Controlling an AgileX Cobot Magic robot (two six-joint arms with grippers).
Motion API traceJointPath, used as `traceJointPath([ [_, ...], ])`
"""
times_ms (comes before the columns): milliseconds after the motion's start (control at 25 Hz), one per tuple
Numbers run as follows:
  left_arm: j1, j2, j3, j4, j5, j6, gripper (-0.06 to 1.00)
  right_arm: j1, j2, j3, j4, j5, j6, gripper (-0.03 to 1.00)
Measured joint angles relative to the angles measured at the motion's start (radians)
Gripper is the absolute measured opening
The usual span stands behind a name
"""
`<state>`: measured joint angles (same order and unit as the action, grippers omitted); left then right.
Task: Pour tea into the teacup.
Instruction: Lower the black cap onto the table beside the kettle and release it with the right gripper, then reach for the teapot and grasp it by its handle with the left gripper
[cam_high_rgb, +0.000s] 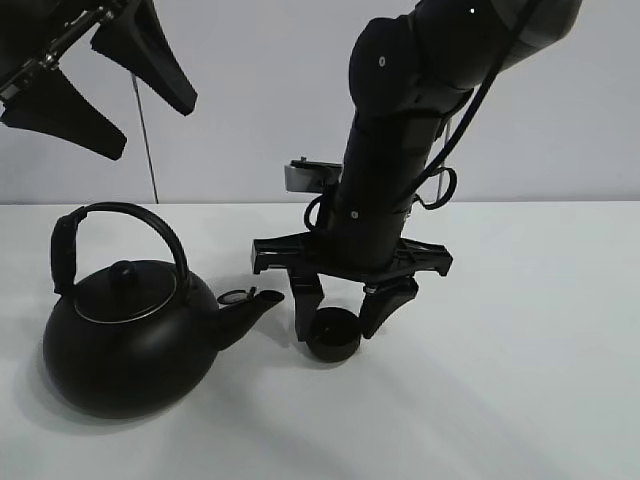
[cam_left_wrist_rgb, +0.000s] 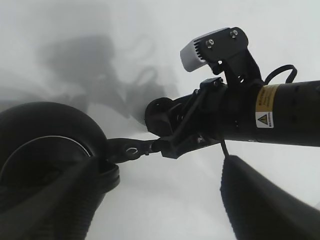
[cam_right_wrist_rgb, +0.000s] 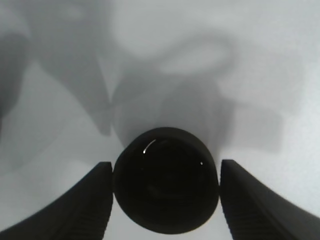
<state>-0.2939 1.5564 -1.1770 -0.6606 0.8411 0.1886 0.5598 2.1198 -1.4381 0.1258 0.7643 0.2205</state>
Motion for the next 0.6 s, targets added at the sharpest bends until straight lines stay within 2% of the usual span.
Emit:
traceJointPath([
  [600,0.000,0.000,0.000,0.000,0.000,0.000,0.50,-0.067,-0.097,0.000,0.044,0.030,0.011,0.43],
])
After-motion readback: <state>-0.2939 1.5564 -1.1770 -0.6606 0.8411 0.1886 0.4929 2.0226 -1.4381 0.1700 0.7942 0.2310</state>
